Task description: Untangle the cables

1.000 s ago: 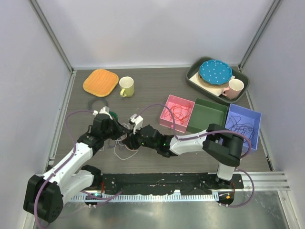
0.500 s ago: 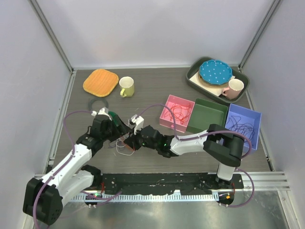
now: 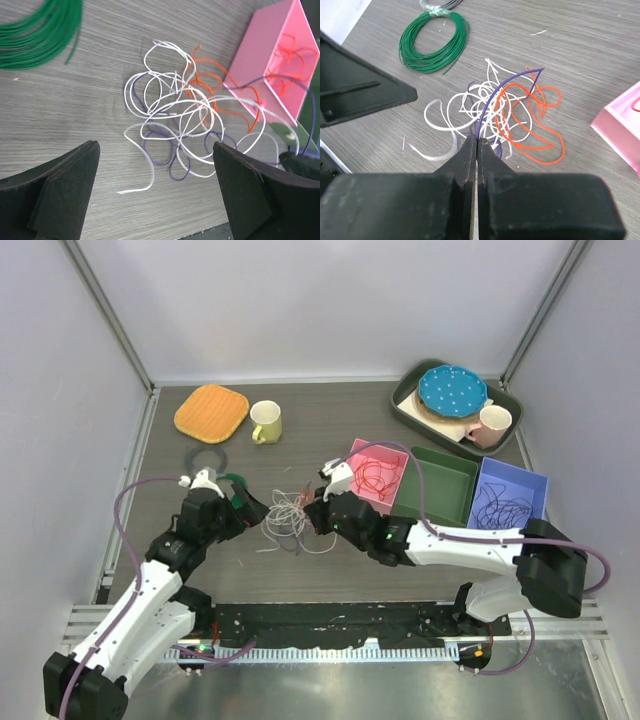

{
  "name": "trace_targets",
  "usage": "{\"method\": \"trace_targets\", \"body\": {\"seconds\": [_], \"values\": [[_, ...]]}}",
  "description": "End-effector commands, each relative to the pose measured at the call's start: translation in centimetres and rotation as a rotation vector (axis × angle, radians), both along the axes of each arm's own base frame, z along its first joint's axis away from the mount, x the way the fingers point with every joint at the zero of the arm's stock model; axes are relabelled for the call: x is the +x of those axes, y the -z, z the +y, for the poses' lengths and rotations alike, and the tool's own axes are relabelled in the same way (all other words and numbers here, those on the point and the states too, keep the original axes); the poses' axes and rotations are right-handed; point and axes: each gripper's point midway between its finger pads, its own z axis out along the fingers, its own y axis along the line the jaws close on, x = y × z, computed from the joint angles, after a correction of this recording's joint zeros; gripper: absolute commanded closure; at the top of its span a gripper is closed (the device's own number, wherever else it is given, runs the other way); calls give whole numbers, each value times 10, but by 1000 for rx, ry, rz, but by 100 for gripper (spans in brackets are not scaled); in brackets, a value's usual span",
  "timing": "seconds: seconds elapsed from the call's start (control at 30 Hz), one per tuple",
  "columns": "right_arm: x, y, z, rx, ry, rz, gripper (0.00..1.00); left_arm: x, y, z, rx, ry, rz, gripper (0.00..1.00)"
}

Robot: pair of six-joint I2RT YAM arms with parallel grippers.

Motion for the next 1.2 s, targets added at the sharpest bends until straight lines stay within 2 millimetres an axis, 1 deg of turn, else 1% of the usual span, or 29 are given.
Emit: {"method": "trace_targets", "body": {"seconds": [0.0,0.03,0.07,0.17,0.2,0.23,0.27,0.33,0.37,0.43,0.5,0.53,0.6,0.63,0.7,0.8,0.87,0.9,0.93,0.97,1.0,1.03,1.07,1.1,1.13,1.17], "values": [[0,-16,-19,22,31,-2,99,2,-26,-39,-97,229,-121,0],[-1,-17,-19,26,23,2,99,-4,-24,-52,-126,306,-108,0],[-2,-18,-19,23,16,4,99,-3,-28,-59,-138,342,-133,0],[-4,-20,-18,28,-9,11,99,-2,-29,-71,-108,428,-154,0],[-5,-20,-17,29,-13,13,99,1,-35,-77,-90,474,-210,0],[-4,-19,-17,28,-15,17,99,-3,-38,-84,-88,528,-236,0],[-4,-19,-17,29,-23,24,99,-8,-46,-95,-106,605,-274,0],[-3,-19,-16,26,-29,33,99,-17,-55,-106,-74,721,-360,0],[-2,-15,-16,19,-35,45,99,-16,-60,-109,-65,736,-404,0],[-2,-16,-14,20,-46,51,99,-10,-58,-107,-7,714,-433,0],[-5,-17,-12,25,-68,56,99,-2,-46,-101,39,668,-398,0],[-6,-19,-12,29,-72,55,99,0,-47,-101,44,662,-390,0],[-4,-20,-13,30,-70,49,99,2,-38,-102,55,658,-339,0],[-4,-20,-13,31,-70,50,99,5,-38,-103,60,657,-335,0],[-5,-20,-12,38,-84,59,99,6,-32,-105,70,665,-313,1],[-5,-19,-13,45,-90,66,99,8,-20,-107,99,677,-277,6],[-3,-20,-14,49,-87,69,99,14,-12,-107,131,661,-250,10],[-3,-19,-15,47,-83,70,99,17,-9,-105,144,646,-235,21],[-2,-20,-16,50,-83,70,99,21,-12,-105,153,633,-236,30],[-2,-20,-16,50,-82,70,99,23,-8,-103,171,619,-210,42],[-1,-18,-18,48,-76,74,99,25,-10,-101,172,597,-205,74],[-1,-18,-20,46,-73,75,99,29,-16,-100,178,575,-212,86],[4,-14,-26,31,-46,78,99,34,-21,-88,214,506,-217,96],[6,-11,-32,21,-23,84,99,38,-23,-80,234,453,-215,99],[8,-7,-38,7,3,87,99,38,-25,-67,257,381,-189,100],[14,-4,-53,-22,61,85,99,51,-36,-36,333,201,-210,100]]}}
